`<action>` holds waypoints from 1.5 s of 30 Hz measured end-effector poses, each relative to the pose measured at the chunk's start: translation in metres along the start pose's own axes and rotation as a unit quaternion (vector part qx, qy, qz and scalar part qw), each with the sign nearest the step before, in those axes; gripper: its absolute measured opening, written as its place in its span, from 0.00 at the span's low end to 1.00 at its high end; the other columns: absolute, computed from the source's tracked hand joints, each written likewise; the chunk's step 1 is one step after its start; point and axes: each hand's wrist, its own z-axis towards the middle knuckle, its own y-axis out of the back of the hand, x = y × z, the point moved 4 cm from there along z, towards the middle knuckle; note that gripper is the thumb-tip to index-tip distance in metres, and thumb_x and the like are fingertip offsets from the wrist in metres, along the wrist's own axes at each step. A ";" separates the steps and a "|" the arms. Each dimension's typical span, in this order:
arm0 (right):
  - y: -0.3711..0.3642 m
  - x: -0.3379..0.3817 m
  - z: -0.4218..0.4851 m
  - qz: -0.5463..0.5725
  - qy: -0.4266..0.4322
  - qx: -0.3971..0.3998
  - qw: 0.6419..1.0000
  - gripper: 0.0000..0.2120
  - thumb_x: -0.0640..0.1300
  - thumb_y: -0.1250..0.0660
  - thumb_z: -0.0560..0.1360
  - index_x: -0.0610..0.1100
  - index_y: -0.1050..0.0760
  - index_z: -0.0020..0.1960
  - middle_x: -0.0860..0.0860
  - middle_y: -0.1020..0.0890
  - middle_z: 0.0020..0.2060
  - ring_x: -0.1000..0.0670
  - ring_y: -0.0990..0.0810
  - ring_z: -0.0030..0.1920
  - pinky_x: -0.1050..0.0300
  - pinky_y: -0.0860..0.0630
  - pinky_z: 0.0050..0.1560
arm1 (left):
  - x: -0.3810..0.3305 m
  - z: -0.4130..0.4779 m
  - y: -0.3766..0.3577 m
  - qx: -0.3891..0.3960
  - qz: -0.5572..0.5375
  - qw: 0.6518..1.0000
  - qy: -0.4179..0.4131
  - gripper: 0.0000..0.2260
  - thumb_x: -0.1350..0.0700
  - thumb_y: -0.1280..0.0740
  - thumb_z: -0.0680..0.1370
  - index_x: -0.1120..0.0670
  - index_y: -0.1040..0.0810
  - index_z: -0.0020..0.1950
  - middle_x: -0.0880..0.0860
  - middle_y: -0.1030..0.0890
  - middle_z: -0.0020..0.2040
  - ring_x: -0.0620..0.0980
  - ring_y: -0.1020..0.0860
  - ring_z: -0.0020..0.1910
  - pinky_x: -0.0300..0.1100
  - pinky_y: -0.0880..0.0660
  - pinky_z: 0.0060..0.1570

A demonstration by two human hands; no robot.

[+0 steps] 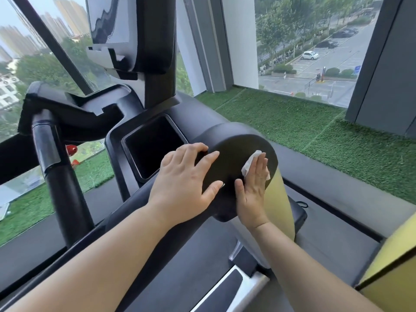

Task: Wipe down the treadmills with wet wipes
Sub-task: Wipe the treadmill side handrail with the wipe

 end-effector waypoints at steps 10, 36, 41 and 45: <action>-0.006 0.004 -0.003 0.132 -0.204 -0.031 0.969 0.30 0.56 0.56 0.77 0.51 0.66 0.73 0.61 0.64 0.71 0.61 0.68 0.72 0.63 0.70 0.71 | -0.002 -0.001 -0.004 -0.025 0.038 0.999 -0.019 0.30 0.37 0.46 0.75 0.52 0.31 0.71 0.53 0.28 0.62 0.53 0.35 0.63 0.50 0.40 0.64; -0.013 0.025 -0.026 0.125 -0.198 0.024 0.972 0.26 0.57 0.56 0.82 0.55 0.72 0.69 0.60 0.71 0.70 0.61 0.75 0.70 0.63 0.73 0.69 | -0.002 -0.001 -0.006 -0.059 0.063 0.996 -0.025 0.24 0.53 0.37 0.70 0.55 0.24 0.66 0.54 0.24 0.60 0.52 0.32 0.56 0.53 0.26 0.54; -0.020 0.040 -0.040 0.068 -0.125 0.062 0.988 0.37 0.73 0.62 0.71 0.55 0.71 0.71 0.59 0.73 0.71 0.60 0.75 0.70 0.65 0.75 0.67 | -0.002 -0.001 -0.007 -0.061 0.070 0.995 -0.023 0.23 0.52 0.42 0.72 0.55 0.25 0.66 0.53 0.25 0.60 0.52 0.32 0.57 0.53 0.26 0.54; -0.012 0.023 -0.029 0.079 -0.133 0.063 0.986 0.32 0.69 0.60 0.74 0.58 0.68 0.70 0.63 0.71 0.70 0.65 0.74 0.69 0.61 0.72 0.71 | -0.001 0.000 -0.007 -0.053 0.074 0.996 -0.022 0.24 0.52 0.37 0.71 0.55 0.25 0.66 0.54 0.25 0.60 0.52 0.32 0.57 0.53 0.27 0.54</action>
